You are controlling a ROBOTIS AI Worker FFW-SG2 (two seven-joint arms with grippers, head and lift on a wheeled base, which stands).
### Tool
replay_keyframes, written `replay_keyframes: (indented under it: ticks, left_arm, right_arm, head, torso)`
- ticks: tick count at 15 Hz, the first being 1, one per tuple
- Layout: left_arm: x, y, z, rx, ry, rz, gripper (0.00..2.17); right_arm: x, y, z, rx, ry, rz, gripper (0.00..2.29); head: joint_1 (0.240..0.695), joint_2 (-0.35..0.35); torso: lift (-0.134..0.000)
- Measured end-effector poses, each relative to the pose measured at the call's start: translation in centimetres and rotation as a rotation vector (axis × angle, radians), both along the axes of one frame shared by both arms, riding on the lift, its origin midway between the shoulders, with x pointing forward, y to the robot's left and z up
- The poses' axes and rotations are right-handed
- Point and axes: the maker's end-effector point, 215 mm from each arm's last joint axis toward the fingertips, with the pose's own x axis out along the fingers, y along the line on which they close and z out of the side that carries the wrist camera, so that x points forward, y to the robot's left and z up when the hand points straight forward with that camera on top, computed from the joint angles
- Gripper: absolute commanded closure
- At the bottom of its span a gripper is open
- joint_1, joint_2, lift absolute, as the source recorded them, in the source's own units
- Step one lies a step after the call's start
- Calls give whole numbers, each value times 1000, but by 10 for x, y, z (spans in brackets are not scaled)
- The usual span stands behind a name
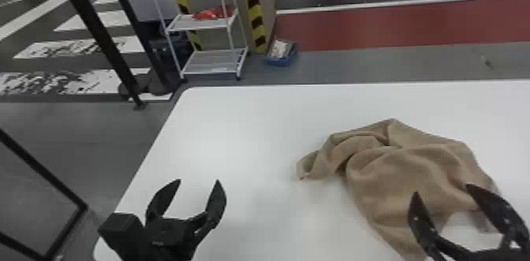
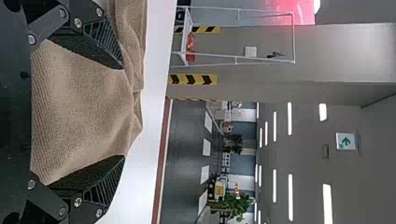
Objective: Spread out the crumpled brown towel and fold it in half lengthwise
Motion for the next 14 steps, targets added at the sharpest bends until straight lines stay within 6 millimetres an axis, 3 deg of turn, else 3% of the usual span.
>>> replay_keyframes:
  ticks: [3,5,8,12,14]
  left_arm:
    - [3,-16,1,7,19,-64,103]
    - [7,-37,2,-6,41,-131,103]
    - [16,-86,14,-17,31,-253,103]
    - [17,-156,3,-17,83,-416,103]
    - [22,-177,0,4,99,-456,124]
  right_arm:
    - [2,-11,-3,-6,-1,-17,235]
    - [2,-25,-5,-9,4,-40,238]
    - [-1,-46,-7,-18,6,-73,235]
    - [-4,-61,-7,-16,4,-97,238]
    - [-4,-66,-8,-20,5,-105,238]
  head:
    - [695,208]
    - [695,171]
    - [695,61]
    - [695,-47]
    - [695,-100]
  torso:
    - [-124]
    - [-124]
    - [-124]
    - [-124]
    - [-124]
